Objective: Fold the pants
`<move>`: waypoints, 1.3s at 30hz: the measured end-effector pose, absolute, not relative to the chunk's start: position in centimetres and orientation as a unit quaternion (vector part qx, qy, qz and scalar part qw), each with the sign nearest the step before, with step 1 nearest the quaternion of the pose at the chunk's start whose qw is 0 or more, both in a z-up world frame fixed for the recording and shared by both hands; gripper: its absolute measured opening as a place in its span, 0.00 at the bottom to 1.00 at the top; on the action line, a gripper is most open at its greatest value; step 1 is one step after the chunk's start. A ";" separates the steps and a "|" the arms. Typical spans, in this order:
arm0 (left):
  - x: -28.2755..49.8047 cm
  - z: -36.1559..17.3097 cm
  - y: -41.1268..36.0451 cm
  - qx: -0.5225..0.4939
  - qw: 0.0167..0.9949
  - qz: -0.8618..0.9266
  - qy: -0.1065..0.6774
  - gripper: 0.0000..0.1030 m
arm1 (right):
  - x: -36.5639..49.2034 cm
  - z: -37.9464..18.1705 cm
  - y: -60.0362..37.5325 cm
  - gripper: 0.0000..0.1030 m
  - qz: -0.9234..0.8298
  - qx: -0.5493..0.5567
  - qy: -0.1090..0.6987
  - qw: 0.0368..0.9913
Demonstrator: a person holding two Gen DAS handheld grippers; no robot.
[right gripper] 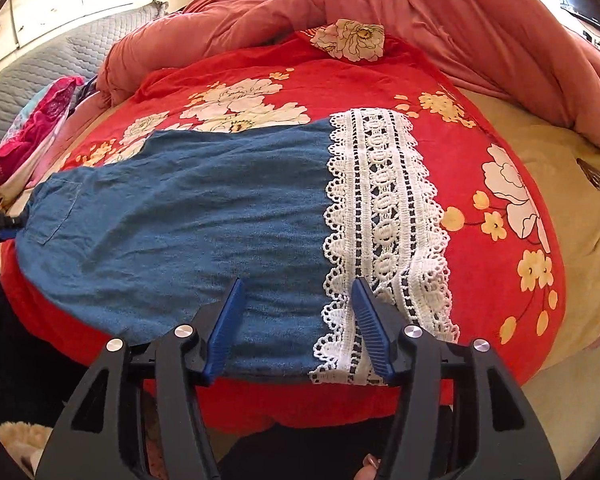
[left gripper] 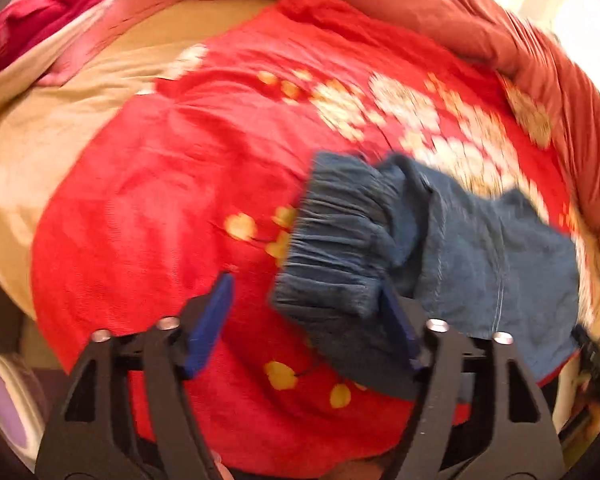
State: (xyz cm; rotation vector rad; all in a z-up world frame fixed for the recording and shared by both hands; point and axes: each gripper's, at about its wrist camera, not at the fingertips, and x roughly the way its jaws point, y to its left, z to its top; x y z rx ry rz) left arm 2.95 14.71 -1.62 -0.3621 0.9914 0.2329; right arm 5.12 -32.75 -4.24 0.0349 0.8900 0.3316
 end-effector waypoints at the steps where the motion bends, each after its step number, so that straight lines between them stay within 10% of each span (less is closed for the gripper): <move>1: 2.3 -0.7 14.8 -0.172 0.865 0.121 0.456 0.68 | 5.1 -4.2 -32.9 0.53 0.162 0.018 0.429 0.889; 11: 6.3 8.4 6.6 -0.072 0.932 0.029 0.355 0.71 | 8.6 0.2 -38.3 0.53 0.149 0.075 0.386 0.907; 33: 22.8 -4.8 -3.1 -0.068 0.833 -0.184 0.517 0.55 | 23.5 -6.0 -38.6 0.52 0.197 0.102 0.497 0.839; 39: 23.9 -5.7 -3.5 -0.085 0.836 -0.174 0.513 0.55 | 23.0 -5.6 -38.1 0.31 0.212 0.082 0.495 0.839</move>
